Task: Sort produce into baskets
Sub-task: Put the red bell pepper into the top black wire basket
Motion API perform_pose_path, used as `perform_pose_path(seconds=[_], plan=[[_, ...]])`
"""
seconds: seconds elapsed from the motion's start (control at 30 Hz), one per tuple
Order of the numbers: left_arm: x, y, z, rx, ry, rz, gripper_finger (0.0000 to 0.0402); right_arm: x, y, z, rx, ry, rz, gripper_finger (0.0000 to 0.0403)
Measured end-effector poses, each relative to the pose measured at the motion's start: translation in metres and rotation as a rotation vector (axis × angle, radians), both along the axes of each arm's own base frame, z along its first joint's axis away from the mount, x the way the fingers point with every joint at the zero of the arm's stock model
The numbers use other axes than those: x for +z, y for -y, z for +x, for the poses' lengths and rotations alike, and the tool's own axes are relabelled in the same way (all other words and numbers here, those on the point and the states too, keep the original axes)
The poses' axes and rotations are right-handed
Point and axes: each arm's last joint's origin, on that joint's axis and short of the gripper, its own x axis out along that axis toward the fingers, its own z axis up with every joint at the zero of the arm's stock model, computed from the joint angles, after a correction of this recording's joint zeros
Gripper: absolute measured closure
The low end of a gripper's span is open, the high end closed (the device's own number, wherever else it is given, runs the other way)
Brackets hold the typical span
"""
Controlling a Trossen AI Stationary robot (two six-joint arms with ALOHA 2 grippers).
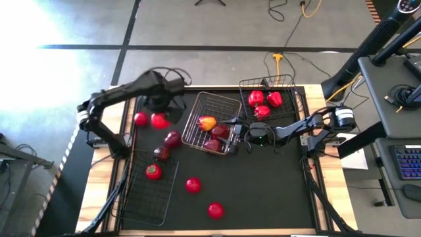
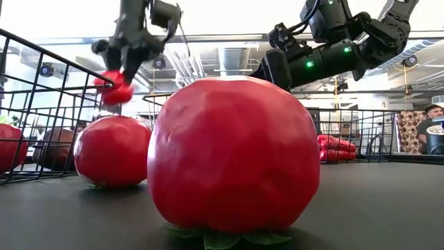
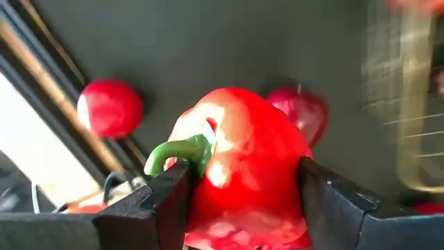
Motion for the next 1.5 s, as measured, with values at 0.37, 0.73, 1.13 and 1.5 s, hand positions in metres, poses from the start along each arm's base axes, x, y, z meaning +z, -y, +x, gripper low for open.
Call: perform_pose_path(seconds=[0.37,0.73,1.13,1.5], plan=[[0.062,0.104,0.052,-0.446,0.586,0.317,0.0192,0.000,0.000,0.000,0.002,-0.001,-0.013,0.0060],[0.015,0.202,0.077,-0.657,0.581,0.545,0.0192,0.007,-0.067,-0.020,0.091,-0.075,0.002,0.0060],[-0.063,0.264,0.143,-0.898,0.663,0.475,0.0190,0.000,-0.171,-0.074,0.059,-0.148,-0.033,0.0060],[-0.144,0.277,0.171,-0.999,0.519,0.499,0.0161,-0.003,-0.183,-0.084,0.079,-0.131,0.150,0.0060]])
